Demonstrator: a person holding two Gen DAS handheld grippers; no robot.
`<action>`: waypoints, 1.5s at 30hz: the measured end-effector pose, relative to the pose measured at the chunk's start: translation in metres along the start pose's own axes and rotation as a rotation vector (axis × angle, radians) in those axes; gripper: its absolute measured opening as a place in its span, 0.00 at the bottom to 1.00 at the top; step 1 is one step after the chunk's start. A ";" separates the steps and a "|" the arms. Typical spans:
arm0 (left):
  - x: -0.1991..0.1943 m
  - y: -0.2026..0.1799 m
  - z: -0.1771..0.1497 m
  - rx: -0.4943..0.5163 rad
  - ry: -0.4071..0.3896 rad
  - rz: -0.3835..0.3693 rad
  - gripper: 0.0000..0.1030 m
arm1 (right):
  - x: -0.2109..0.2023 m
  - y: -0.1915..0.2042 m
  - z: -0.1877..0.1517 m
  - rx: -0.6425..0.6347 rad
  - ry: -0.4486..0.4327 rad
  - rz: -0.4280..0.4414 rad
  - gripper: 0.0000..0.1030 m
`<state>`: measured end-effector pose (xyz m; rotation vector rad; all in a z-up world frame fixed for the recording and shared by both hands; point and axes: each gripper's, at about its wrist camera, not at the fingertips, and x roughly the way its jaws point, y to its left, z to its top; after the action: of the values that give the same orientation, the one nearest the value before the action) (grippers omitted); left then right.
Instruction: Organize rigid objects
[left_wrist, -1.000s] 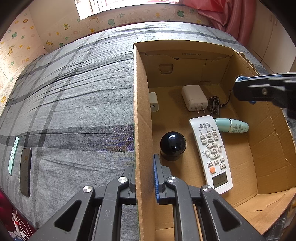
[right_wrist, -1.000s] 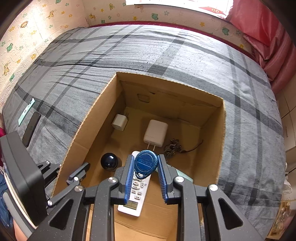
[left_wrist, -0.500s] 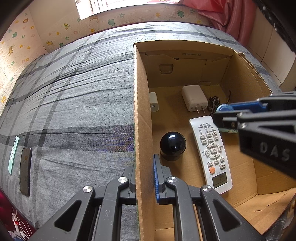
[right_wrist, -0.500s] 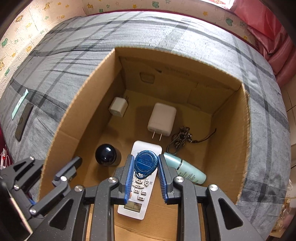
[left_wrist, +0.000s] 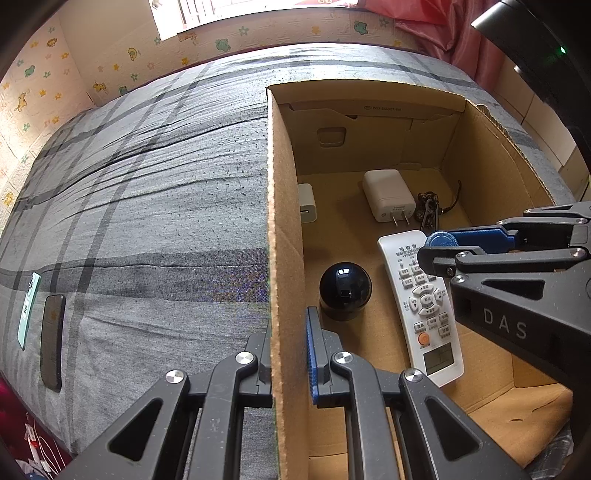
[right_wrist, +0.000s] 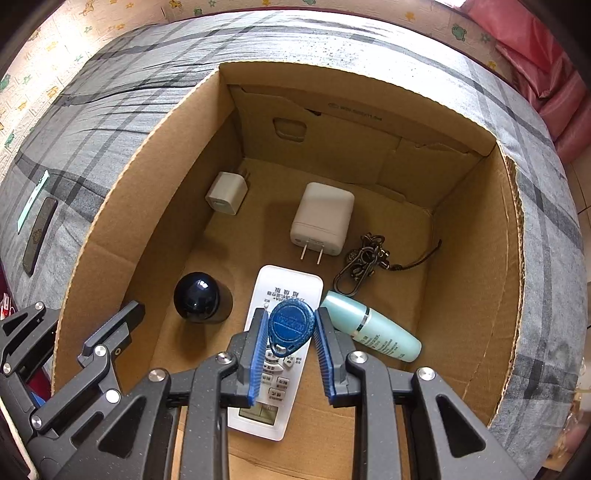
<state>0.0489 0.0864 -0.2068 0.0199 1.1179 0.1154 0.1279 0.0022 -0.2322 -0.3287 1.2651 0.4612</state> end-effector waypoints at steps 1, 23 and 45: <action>0.000 0.000 0.000 -0.001 0.000 -0.001 0.12 | 0.000 0.000 0.000 0.000 0.000 0.001 0.26; 0.000 0.002 0.000 0.000 0.001 -0.001 0.12 | -0.064 -0.024 -0.007 0.081 -0.168 -0.035 0.80; -0.002 -0.001 0.002 0.007 0.006 0.005 0.12 | -0.119 -0.076 -0.048 0.255 -0.228 -0.113 1.00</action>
<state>0.0502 0.0848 -0.2043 0.0288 1.1242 0.1160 0.0988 -0.1047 -0.1320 -0.1261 1.0619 0.2294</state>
